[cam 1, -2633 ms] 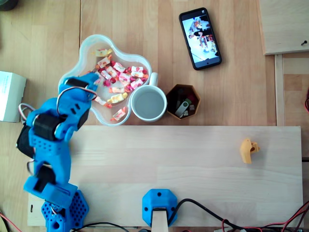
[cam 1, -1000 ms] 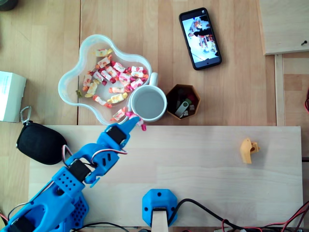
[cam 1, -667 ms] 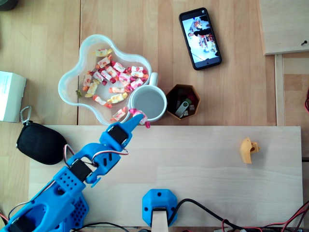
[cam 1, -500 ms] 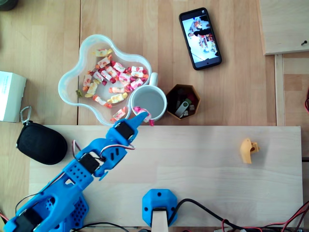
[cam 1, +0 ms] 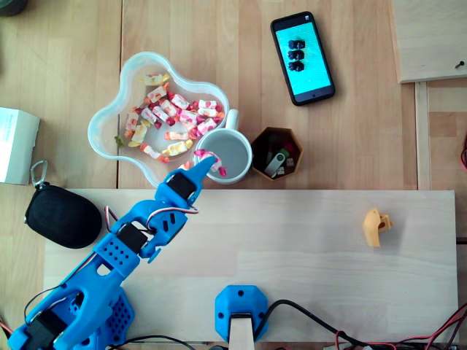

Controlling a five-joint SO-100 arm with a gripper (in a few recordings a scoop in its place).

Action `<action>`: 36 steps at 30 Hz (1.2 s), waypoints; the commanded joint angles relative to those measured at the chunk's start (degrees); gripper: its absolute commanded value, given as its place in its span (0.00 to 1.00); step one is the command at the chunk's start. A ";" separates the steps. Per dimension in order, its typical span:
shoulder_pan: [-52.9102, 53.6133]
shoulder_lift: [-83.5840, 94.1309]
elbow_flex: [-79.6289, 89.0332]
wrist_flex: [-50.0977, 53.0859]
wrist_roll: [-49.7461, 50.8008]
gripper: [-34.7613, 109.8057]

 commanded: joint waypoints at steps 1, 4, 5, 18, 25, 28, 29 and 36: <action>0.26 0.97 -1.14 -0.53 -0.44 0.22; 0.44 0.97 -1.14 -0.53 -0.44 0.22; 0.44 0.88 -1.14 -0.53 -0.44 0.22; 0.79 -7.47 -7.56 -0.53 -0.44 0.22; 0.79 -7.82 -7.91 -0.53 -0.35 0.22; 0.88 -8.35 -8.61 -0.53 -0.35 0.22; 0.88 -8.44 -8.61 -0.53 -0.35 0.22; 0.88 -8.44 -8.61 -0.53 -0.35 0.22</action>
